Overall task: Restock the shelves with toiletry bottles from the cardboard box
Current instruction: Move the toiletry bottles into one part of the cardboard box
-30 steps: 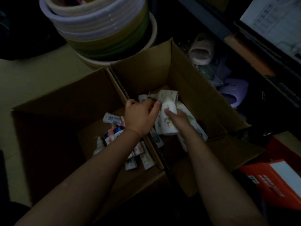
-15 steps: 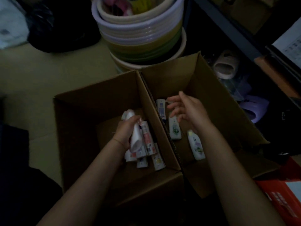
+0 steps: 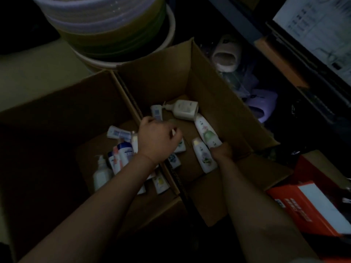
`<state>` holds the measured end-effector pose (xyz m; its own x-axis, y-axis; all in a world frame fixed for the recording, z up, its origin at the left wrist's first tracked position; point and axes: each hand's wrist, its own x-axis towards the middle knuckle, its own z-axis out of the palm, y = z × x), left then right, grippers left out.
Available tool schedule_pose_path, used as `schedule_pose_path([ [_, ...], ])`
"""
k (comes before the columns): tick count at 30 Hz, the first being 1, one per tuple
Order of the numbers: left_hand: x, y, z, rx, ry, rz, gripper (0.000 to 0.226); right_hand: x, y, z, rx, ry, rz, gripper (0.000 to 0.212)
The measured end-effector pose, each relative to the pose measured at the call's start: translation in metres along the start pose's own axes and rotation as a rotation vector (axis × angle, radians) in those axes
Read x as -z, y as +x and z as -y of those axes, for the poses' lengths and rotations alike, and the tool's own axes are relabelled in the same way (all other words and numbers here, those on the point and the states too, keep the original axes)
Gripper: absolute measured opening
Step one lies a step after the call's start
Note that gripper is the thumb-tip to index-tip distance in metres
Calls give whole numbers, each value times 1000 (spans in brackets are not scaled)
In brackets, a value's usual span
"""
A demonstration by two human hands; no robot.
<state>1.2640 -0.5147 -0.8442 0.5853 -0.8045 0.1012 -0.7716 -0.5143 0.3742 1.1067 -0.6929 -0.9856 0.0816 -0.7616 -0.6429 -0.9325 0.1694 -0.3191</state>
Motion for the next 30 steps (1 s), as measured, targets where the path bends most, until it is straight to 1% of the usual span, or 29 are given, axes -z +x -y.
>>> schedule_pose_path([
  [3, -7, 2, -3, -2, -42, -82, 36, -6, 6, 1, 53, -116, 3, 84],
  [6, -11, 3, 0, -3, -3, -79, 40, -13, 21, 2, 48, -159, 30, 88],
  [8, -11, 1, 1, 9, 14, -55, 40, -17, 30, 1, 61, -267, 53, 88],
  [10, -10, 1, 1, 10, 14, -49, 40, -20, 35, 2, 106, -384, 99, 96],
  [13, -12, 3, 0, 3, 17, -46, 40, -23, 37, 5, 141, -398, 144, 107],
  [15, -13, 4, 0, -1, 26, -55, 36, -25, 31, 10, 185, -399, 154, 101],
  [17, -15, 5, 0, -5, 36, -64, 33, -25, 24, 16, 216, -283, 188, 87],
  [20, -13, 7, -4, -13, 34, -59, 38, -18, 7, 35, 246, 99, 281, 69],
  [22, -13, 8, -5, -13, 14, -71, 42, -11, -9, 52, 210, 343, 370, 55],
  [23, -12, 8, -6, -8, 5, -78, 43, -6, -21, 61, 188, 447, 416, 51],
  [24, -10, 8, -8, 2, -13, -78, 45, 0, -34, 71, 183, 553, 472, 54],
  [25, -7, 7, -11, 17, -45, -70, 48, 7, -47, 80, 193, 643, 519, 63],
  [26, -3, 6, -13, 35, -89, -62, 51, 13, -59, 88, 221, 718, 553, 71],
  [27, 0, 5, -14, 56, -133, -57, 54, 20, -75, 97, 265, 757, 561, 69],
  [29, 10, 2, -15, 117, -252, -69, 57, 32, -101, 111, 362, 771, 558, 46],
  [30, 18, 1, -14, 187, -379, -64, 58, 36, -118, 117, 402, 758, 559, 39],
])
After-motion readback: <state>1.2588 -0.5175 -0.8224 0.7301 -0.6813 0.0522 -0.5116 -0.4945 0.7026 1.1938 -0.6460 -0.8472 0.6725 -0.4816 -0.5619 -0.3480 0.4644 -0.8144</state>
